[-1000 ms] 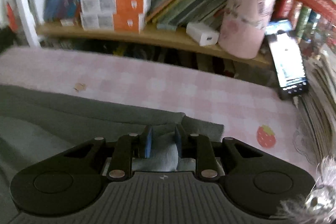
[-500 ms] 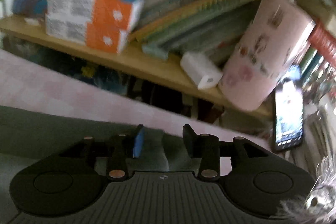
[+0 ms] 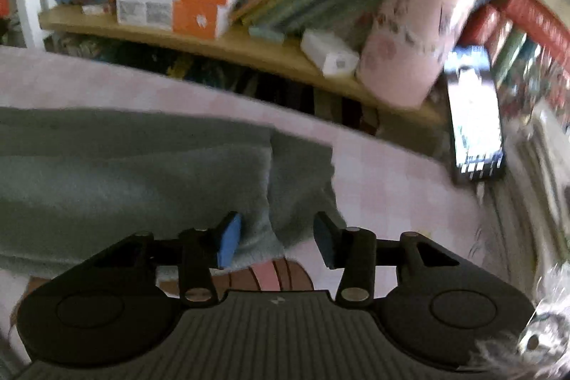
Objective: Fold clothes
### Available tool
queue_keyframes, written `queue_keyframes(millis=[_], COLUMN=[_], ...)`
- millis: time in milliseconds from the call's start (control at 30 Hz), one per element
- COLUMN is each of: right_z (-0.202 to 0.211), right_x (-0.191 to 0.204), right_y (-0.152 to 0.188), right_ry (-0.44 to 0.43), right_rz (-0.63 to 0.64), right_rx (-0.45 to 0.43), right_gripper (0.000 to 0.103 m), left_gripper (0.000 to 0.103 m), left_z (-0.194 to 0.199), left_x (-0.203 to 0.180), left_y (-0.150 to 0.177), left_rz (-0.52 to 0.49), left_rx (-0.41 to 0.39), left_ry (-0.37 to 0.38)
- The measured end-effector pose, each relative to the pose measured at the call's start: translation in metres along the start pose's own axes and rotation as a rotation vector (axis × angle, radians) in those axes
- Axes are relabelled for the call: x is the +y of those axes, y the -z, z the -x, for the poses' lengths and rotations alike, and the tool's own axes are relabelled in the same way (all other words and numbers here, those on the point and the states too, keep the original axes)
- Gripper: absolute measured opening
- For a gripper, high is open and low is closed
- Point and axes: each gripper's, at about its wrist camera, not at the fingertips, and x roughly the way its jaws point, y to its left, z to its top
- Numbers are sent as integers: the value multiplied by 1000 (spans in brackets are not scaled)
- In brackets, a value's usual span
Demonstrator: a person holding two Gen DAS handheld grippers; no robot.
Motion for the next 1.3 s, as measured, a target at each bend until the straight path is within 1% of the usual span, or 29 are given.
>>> queue_keyframes(millis=[67, 167, 267, 367, 433, 467, 633, 800, 833, 967, 1033, 1100, 1233, 1300], right_z=[5, 13, 29, 57, 79, 91, 145, 181, 184, 192, 191, 187, 179, 174], right_x=[12, 37, 50, 53, 55, 57, 53, 35, 31, 24, 25, 27, 33, 36], right_y=[-5, -7, 1, 22, 43, 54, 123, 183, 192, 220, 225, 226, 226, 228], right_ry=[-49, -98, -172, -233, -259, -271, -233, -119, -114, -117, -119, -122, -118, -99], right_rz=[-2, 40, 31, 4, -4, -7, -4, -49, -74, -137, -142, -130, -89, -64], right_rx=[-31, -62, -91, -116, -128, -134, -116, -101, -103, -134, -151, -165, -195, -202], right_gripper=[42, 41, 41, 42, 46, 46, 51, 52, 52, 52, 52, 52, 52, 52], left_gripper=[87, 87, 87, 87, 87, 87, 87, 87, 87, 87, 87, 86, 82, 81], left_z=[0, 0, 0, 0, 0, 0, 0, 1, 4, 29, 48, 66, 94, 107], left_x=[-1, -1, 0, 0, 0, 0, -1, -1, -2, -4, -8, -14, -25, -24], left_y=[0, 0, 0, 0, 0, 0, 0, 0, 1, 4, 9, 15, 28, 33], left_rz=[0, 1, 1, 1, 1, 0, -4, -5, 1, 50, 53, 30, -48, -42], left_rx=[0, -1, -1, -1, -2, -1, 0, -8, -27, -87, -131, -167, -188, -189], left_ry=[0, 0, 0, 0, -1, -1, -5, -16, -32, 4, 9, -29, -193, -254])
